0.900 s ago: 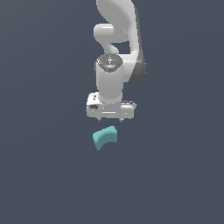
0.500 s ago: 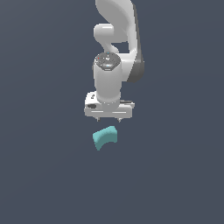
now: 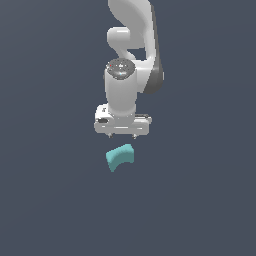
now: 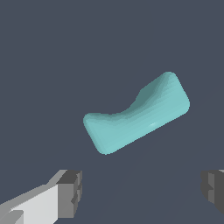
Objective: Pick up the object and move it to a goal position.
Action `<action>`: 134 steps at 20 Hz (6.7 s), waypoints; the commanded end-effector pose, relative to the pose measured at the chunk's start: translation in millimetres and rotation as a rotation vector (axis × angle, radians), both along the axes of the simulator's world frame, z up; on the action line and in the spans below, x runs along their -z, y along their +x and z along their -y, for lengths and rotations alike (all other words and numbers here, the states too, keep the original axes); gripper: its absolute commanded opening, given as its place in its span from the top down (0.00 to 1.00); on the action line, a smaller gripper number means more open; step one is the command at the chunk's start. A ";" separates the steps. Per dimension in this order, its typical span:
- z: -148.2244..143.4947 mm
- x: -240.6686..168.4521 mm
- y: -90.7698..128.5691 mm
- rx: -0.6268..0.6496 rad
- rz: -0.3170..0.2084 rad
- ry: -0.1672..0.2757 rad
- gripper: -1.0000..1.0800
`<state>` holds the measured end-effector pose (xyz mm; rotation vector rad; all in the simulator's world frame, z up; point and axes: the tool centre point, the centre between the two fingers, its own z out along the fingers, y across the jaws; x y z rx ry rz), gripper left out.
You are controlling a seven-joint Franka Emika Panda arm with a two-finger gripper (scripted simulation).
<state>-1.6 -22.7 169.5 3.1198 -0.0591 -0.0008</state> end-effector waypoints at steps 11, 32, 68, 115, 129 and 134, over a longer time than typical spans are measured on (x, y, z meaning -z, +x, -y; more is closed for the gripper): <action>2.2 3.9 7.3 0.175 0.002 0.005 0.04; 8.6 16.9 31.4 0.763 0.008 0.016 0.04; 11.4 72.2 43.0 1.080 0.012 0.018 0.04; -177.8 -111.4 -52.2 1.080 0.014 0.017 1.00; -258.2 -188.6 -86.8 1.080 0.013 0.018 1.00; -262.0 -191.5 -86.8 1.080 0.013 0.018 1.00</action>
